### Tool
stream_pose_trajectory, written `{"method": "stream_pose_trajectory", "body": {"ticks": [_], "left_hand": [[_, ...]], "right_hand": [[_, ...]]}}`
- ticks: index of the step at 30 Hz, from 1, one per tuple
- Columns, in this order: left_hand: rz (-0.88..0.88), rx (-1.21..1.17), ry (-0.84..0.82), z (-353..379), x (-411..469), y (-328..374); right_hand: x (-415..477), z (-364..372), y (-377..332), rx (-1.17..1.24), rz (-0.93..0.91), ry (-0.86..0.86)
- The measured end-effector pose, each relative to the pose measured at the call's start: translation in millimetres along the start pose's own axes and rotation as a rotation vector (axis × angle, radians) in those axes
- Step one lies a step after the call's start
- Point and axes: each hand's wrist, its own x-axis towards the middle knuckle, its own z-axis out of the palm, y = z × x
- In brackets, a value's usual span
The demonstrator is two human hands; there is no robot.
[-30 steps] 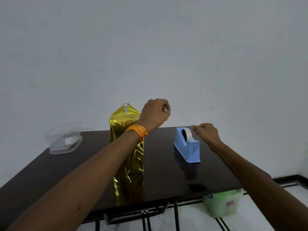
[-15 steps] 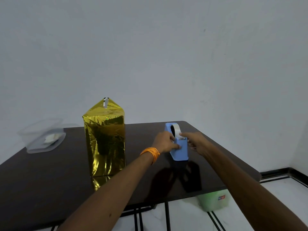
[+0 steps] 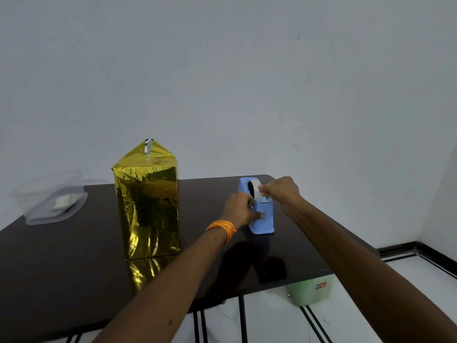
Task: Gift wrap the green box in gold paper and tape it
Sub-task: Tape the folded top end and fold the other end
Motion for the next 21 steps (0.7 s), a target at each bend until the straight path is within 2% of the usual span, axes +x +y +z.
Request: {"method": "stream_pose_trajectory", "body": {"ticks": [7,14,18,21], "left_hand": [[-0.012,-0.014,0.001,0,-2,1],[-0.017,-0.043,0.009,2,-3,0],[-0.01,-0.035,0.016,2,-2,0],[-0.011,-0.04,0.009,3,-2,-1]], "right_hand": [[-20,-3,15,0.148,0.054,0.006],[-30,-5,34,0.119,0.11,0.012],[-32,-4,41,0.11,0.077,-0.008],[-30,-6,44,0.007,-0.011,0.008]]}}
